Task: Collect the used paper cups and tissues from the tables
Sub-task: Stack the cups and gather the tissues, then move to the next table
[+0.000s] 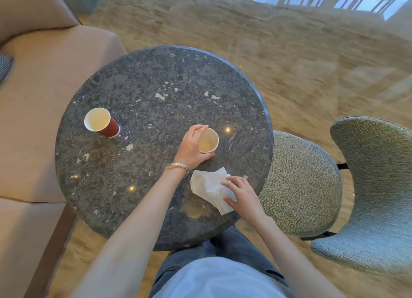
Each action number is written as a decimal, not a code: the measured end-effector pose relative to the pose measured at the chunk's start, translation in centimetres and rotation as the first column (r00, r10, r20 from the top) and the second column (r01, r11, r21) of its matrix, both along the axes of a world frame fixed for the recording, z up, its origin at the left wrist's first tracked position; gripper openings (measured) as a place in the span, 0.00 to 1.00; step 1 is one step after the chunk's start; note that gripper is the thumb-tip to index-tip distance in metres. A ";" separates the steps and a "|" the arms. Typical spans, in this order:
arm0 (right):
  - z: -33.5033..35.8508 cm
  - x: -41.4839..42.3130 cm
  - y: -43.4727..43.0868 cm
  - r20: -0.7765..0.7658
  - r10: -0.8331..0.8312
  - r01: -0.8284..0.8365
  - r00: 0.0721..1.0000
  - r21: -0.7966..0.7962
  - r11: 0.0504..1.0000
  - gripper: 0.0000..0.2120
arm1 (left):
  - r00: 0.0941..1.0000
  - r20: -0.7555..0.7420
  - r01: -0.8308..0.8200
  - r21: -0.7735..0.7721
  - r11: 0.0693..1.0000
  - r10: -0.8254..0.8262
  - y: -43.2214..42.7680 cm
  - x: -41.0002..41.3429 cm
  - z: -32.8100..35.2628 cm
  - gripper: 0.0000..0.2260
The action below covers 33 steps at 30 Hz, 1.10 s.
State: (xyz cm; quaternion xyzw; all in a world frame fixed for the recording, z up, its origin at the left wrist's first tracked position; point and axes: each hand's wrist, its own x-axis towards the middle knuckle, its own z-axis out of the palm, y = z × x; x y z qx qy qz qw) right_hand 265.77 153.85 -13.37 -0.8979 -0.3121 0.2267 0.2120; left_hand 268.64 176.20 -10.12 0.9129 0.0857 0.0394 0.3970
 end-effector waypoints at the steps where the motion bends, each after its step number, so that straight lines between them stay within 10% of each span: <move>1: 0.2 0.1 0.1 0.022 0.005 -0.005 1.000 0.033 0.999 0.20 | 0.999 -0.001 -0.035 0.007 0.999 0.035 0.4 -0.5 0.0 0.36; 12: 0.5 2.3 2.2 0.056 0.426 -0.427 0.903 -0.010 0.904 0.22 | 0.972 -0.075 -0.214 0.086 0.973 0.221 3.0 -13.9 0.3 0.36; 25: -0.9 1.7 4.7 0.251 0.304 -0.320 0.919 0.022 0.947 0.10 | 0.945 -0.124 -0.298 0.061 0.953 0.304 -0.7 -19.7 0.5 0.35; 33: -0.8 -0.8 5.0 0.140 0.310 -0.298 0.940 -0.096 0.950 0.25 | 0.916 -0.097 -0.374 0.136 0.917 0.388 0.9 -20.5 0.6 0.35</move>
